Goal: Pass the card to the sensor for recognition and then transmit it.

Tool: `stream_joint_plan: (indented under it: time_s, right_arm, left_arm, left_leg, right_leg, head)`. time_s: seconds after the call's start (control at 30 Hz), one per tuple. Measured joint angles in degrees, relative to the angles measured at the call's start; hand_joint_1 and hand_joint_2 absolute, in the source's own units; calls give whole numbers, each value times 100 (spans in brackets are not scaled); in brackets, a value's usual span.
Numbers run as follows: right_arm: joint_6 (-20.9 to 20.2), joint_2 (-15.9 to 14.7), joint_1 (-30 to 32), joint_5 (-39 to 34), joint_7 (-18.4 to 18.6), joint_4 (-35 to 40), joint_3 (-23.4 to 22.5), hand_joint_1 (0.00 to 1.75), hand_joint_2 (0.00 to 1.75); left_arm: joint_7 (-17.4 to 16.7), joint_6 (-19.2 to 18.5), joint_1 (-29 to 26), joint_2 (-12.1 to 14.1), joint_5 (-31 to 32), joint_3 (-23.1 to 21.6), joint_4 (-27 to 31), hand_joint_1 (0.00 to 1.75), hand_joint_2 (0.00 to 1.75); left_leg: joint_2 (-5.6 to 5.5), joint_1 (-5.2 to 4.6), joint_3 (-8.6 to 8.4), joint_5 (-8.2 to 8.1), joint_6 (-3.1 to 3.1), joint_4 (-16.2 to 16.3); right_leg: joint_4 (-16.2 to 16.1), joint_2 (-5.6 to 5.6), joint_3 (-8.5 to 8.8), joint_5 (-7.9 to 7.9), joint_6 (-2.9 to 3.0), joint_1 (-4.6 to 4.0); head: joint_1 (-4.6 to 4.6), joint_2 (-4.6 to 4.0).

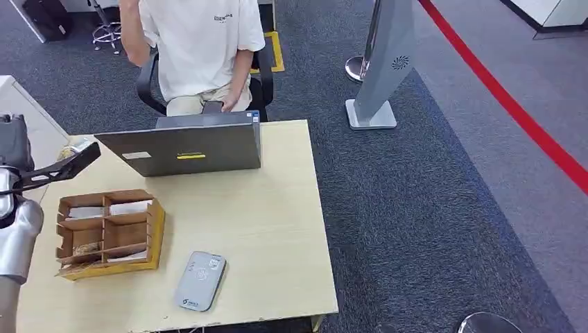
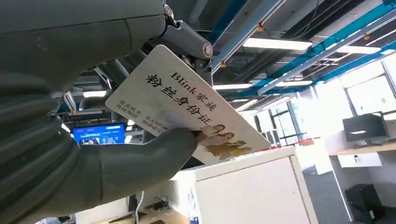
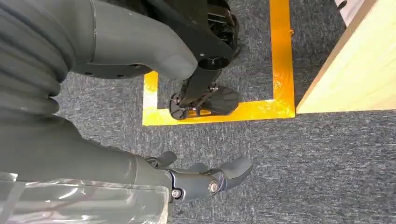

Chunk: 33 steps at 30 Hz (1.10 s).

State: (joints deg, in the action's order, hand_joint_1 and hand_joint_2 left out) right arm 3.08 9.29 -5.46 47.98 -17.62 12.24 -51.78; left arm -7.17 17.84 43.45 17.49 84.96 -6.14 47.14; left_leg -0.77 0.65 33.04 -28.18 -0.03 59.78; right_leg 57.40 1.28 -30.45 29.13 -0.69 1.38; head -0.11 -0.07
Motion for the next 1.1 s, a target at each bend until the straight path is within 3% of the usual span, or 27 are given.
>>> stream_joint_plan:
  time_s: [0.97,1.0,1.1]
  right_arm:
    - [7,-17,13,13,13,2,-13,0,175]
    - [7,-17,13,13,11,2,-13,0,175]
    - [9,-28,13,11,7,2,-13,0,175]
  left_arm:
    - [170,87,276,-194,-4,-70,-551,175,175]
    - [173,87,275,-197,-7,-70,-566,0,175]
    - [219,92,275,-197,-20,-70,-603,0,175]
  left_leg:
    - [4,0,3,0,0,0]
    - [4,0,4,0,0,0]
    - [4,0,6,0,0,0]
  right_leg:
    - [0,4,-4,0,0,0]
    - [0,5,-4,0,0,0]
    - [0,5,-5,0,0,0]
  head:
    - [-2,0]
    - [-2,0]
    - [-2,0]
